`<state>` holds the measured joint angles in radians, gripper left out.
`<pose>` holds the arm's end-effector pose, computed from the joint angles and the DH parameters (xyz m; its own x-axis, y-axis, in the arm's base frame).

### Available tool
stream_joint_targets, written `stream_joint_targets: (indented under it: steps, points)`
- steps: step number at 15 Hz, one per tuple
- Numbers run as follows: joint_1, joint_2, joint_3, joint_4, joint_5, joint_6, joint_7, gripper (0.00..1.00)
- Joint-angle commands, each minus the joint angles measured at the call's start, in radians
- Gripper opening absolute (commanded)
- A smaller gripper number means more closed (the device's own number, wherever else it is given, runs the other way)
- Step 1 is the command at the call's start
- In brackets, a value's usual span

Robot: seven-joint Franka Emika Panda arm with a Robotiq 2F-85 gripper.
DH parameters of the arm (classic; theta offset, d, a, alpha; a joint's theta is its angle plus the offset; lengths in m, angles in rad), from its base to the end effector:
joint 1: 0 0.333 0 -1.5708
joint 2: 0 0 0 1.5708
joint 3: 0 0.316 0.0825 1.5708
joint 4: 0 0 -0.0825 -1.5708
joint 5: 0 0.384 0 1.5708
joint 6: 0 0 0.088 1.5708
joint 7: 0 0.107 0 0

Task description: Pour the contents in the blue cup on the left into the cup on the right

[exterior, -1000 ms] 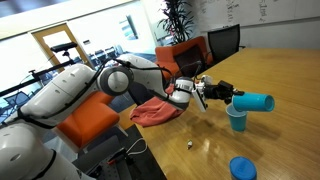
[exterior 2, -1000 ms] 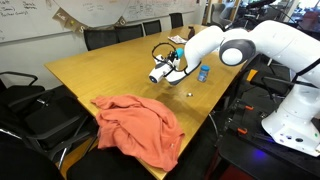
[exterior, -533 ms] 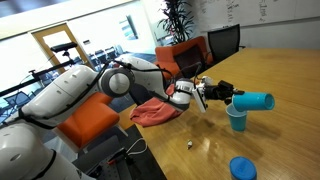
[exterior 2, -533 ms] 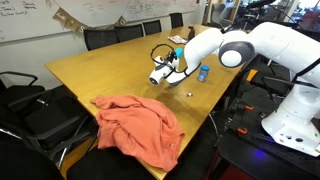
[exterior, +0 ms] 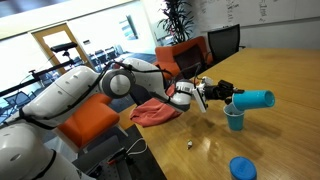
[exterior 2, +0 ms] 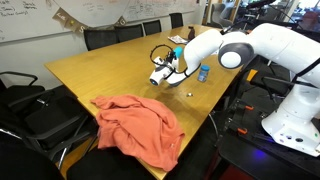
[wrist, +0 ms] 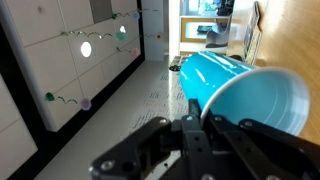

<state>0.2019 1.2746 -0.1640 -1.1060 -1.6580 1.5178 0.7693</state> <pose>0.7301 -0.0387 0.0955 0.9848 0.1695 -0.0386 -0.0061 0.2554 0.9668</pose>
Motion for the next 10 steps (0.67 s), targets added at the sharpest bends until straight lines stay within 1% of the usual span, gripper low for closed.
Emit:
stream_joint_targets:
  steps: [1, 4, 8, 10]
  points:
    - [-0.004, 0.019, 0.011, 0.036, -0.025, -0.039, -0.036, 0.01]
    - [-0.006, -0.006, 0.018, 0.018, -0.023, -0.032, -0.025, 0.01]
    - [-0.014, -0.114, 0.047, -0.045, 0.01, -0.008, 0.011, 0.01]
    - [-0.022, -0.184, 0.078, -0.088, 0.034, 0.017, 0.022, 0.01]
